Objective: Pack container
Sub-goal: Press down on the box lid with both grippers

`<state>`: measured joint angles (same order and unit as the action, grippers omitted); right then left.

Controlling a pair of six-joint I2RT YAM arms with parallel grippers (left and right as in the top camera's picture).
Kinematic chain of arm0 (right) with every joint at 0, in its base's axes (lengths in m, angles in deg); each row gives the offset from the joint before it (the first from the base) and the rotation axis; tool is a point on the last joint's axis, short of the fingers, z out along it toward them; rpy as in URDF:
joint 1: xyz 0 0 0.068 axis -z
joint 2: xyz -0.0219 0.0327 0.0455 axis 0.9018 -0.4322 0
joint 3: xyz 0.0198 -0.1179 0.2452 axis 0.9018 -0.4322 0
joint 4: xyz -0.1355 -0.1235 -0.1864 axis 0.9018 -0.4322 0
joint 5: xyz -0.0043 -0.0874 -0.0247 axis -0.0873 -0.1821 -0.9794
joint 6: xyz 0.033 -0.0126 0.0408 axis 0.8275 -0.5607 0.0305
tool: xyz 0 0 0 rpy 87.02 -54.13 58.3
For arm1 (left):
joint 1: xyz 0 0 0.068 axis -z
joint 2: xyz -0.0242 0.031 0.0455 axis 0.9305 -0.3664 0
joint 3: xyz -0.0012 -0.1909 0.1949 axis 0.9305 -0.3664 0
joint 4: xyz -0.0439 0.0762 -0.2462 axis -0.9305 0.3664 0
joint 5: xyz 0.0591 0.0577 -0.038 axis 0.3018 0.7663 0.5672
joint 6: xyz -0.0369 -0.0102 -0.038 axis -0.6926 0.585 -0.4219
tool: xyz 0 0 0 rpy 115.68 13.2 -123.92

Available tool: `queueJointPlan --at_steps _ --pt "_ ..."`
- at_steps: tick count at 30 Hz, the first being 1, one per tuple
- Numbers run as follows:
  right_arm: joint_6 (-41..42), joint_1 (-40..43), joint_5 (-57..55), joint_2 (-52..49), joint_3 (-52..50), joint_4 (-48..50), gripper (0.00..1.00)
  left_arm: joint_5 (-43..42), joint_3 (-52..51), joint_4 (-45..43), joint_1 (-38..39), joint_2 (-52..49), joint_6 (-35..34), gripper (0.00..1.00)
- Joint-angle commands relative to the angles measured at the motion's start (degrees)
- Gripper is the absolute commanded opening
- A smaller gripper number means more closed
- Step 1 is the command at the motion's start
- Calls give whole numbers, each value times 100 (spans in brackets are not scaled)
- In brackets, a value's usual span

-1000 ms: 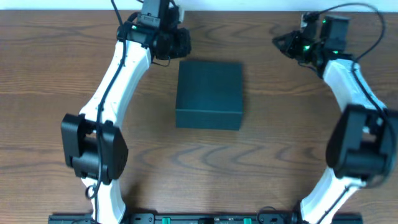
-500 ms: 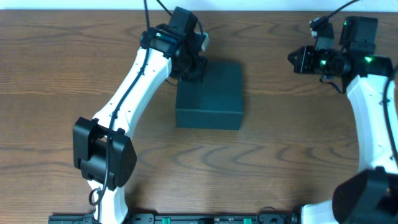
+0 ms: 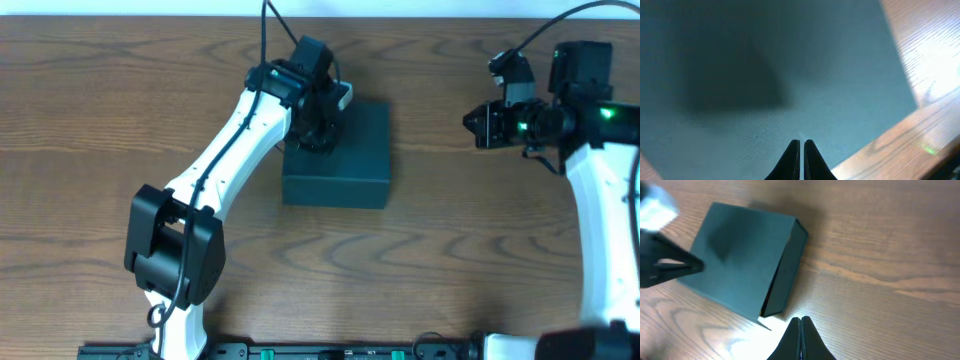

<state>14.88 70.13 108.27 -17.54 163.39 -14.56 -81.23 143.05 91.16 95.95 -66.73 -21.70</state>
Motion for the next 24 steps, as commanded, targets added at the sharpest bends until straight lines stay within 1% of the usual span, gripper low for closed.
queueJointPlan --at_steps 1,6,12,16,19,22,24 --pt "-483 -66 28 400 28 -144 2 37 -232 -173 -13 -44 101 6" --pt "-863 -391 -79 592 22 -601 2 37 -525 -476 -13 -44 98 6" --pt "-852 -1228 -691 592 -212 -931 2 35 -782 -645 -15 -44 98 6" --pt "-501 -1917 -1475 595 -470 -1023 2 35 -885 -688 -15 -44 103 6" --pt "-466 -2367 -1711 595 -730 -920 2 26 -885 -706 -17 -44 144 6" --pt "-260 -2844 -2164 592 -1121 -734 2 -7 -885 -728 -17 -44 188 6" --pt "-129 -3049 -2232 592 -1427 -597 2 -7 -885 -730 -15 -44 188 6"
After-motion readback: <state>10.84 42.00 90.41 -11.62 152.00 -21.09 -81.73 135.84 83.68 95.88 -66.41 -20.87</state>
